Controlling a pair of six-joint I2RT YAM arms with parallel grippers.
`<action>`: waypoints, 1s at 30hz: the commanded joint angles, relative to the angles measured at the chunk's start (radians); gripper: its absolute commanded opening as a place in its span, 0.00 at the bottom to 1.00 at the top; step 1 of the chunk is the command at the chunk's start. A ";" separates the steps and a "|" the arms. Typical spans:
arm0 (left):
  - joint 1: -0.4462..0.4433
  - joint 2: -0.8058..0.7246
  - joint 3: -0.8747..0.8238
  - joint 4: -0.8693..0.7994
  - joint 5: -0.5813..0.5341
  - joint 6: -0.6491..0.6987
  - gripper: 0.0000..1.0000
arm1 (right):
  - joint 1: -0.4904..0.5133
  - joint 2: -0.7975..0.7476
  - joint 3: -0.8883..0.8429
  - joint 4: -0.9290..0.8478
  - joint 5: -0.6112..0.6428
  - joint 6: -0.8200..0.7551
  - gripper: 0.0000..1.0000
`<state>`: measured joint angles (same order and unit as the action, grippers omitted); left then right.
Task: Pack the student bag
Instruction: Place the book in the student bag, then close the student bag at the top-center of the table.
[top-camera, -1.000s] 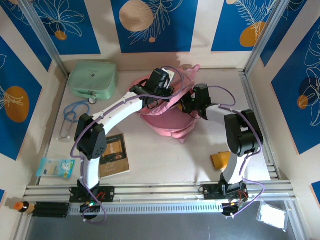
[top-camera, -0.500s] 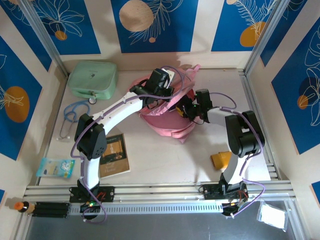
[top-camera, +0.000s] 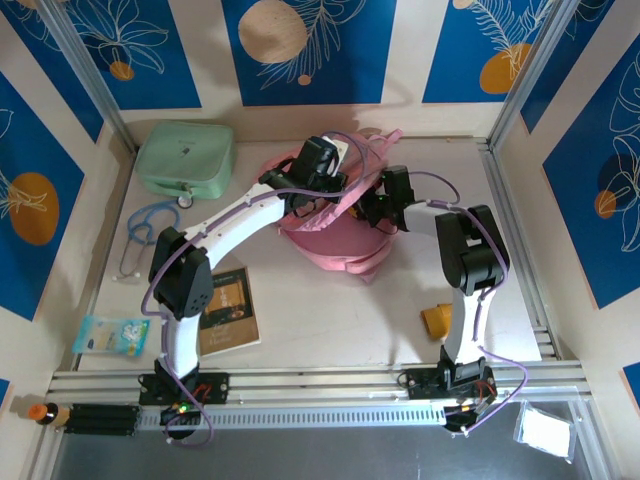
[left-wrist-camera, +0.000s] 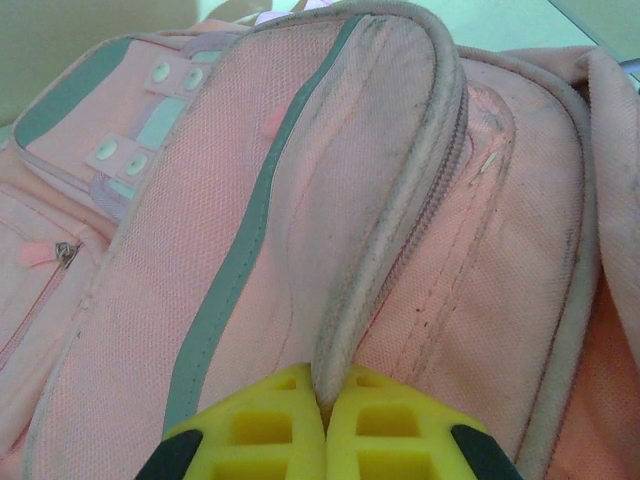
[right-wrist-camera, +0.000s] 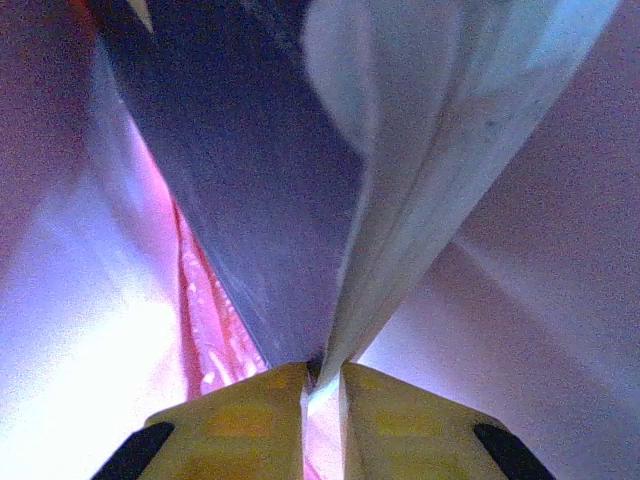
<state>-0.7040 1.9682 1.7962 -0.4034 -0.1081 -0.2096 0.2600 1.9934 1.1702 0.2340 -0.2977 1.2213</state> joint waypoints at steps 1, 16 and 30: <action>0.011 -0.021 0.046 0.072 0.016 -0.024 0.00 | 0.000 -0.044 -0.036 0.075 -0.051 -0.014 0.20; 0.013 -0.023 -0.040 0.094 0.061 -0.041 0.00 | -0.148 -0.652 -0.435 -0.377 0.187 -0.139 0.56; 0.027 -0.260 -0.355 -0.095 0.100 -0.214 0.82 | -0.079 -0.811 -0.277 -0.546 0.412 -0.398 0.83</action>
<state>-0.6926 1.8271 1.4990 -0.4110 -0.0105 -0.3546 0.1390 1.1679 0.8360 -0.2798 0.0574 0.9115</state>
